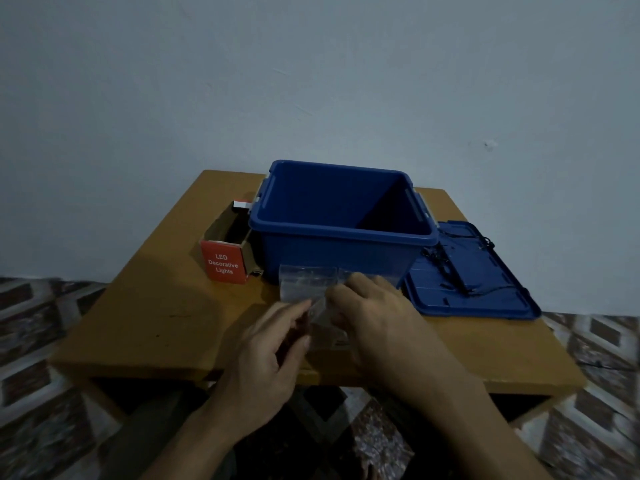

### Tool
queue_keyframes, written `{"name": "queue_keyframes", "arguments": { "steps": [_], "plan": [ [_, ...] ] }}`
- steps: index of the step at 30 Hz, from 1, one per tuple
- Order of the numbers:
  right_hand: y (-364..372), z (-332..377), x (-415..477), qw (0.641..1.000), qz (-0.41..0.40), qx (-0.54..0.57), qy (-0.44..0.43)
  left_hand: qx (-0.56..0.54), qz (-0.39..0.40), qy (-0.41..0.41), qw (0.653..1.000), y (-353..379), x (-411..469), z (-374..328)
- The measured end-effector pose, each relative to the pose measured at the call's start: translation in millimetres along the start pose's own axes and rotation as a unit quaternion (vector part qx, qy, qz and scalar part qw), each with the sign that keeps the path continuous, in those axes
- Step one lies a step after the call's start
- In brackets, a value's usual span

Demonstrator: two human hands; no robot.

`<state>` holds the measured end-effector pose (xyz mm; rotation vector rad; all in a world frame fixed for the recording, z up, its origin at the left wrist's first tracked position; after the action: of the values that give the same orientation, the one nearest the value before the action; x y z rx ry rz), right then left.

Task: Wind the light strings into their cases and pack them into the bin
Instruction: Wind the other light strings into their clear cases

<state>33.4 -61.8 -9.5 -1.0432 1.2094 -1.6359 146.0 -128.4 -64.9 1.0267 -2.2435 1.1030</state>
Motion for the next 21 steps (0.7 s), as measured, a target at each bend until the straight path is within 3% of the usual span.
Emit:
{"name": "queue_keyframes", "arguments": {
  "steps": [21],
  "plan": [
    [-6,5,-2,0.997,-0.071,0.008,-0.026,-0.032,-0.05,0.004,0.998,-2,-5,-1]
  ]
}}
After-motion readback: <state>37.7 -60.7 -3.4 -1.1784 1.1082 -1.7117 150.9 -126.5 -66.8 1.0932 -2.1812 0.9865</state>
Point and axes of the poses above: each hand's wrist, its own x-axis towards the middle knuckle, its own y-axis out of the palm, z = x × y, the point moved 8 cm from there along x, towards the middle knuckle, and after that the axes turned 13 degrees about y, right-handed, at the moved point
